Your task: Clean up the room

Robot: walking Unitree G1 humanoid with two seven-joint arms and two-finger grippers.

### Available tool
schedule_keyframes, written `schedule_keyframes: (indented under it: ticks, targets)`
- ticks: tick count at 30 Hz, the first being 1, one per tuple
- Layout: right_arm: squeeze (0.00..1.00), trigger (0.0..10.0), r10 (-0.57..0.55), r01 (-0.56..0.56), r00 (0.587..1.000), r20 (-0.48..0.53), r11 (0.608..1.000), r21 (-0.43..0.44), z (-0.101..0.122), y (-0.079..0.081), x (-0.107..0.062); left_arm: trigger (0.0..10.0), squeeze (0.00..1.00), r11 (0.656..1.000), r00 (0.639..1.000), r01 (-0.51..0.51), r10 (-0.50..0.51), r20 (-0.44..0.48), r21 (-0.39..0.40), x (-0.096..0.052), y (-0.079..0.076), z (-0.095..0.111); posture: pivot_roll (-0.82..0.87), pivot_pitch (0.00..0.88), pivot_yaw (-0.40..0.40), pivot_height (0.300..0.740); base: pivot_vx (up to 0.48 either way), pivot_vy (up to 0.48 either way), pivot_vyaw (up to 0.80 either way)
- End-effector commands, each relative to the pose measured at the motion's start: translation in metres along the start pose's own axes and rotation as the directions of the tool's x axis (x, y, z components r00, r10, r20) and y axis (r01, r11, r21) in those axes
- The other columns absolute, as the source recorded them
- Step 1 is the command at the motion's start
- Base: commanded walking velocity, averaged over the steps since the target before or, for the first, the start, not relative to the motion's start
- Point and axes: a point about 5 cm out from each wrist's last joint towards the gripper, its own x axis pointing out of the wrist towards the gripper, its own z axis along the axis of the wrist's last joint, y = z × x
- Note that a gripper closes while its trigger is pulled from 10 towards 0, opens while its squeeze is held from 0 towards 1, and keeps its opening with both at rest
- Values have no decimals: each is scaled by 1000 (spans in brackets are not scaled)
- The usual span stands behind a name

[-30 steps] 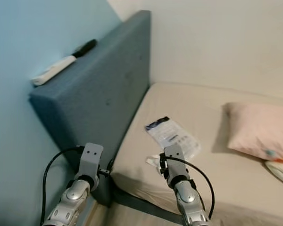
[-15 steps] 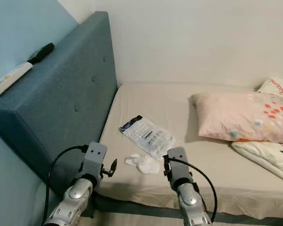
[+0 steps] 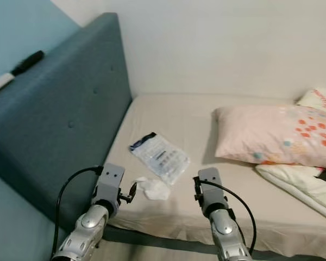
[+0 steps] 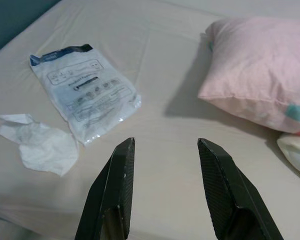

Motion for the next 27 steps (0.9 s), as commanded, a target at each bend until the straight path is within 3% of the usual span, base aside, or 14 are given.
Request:
schedule_keyframes:
  ticks: [1,7,27]
  targets:
    - [0,10000,10,-9,1000,-29,1000,16,-5,6,-2,10000,0,1000,1000,-15,15,-27,6,-3,3,-9,-28,105,-18,738,0,0,-800]
    - [0,10000,14,-14,1000,-22,1000,9,-4,6,-1,10000,0,1000,1000,-18,18,-15,-3,-2,4,-7,-28,111,-18,738,0,0,-735]
    - [0,10000,23,-23,1000,-14,999,-26,-3,8,0,10000,0,992,993,-121,121,-15,-32,-5,17,-7,-23,112,-19,738,0,0,0]
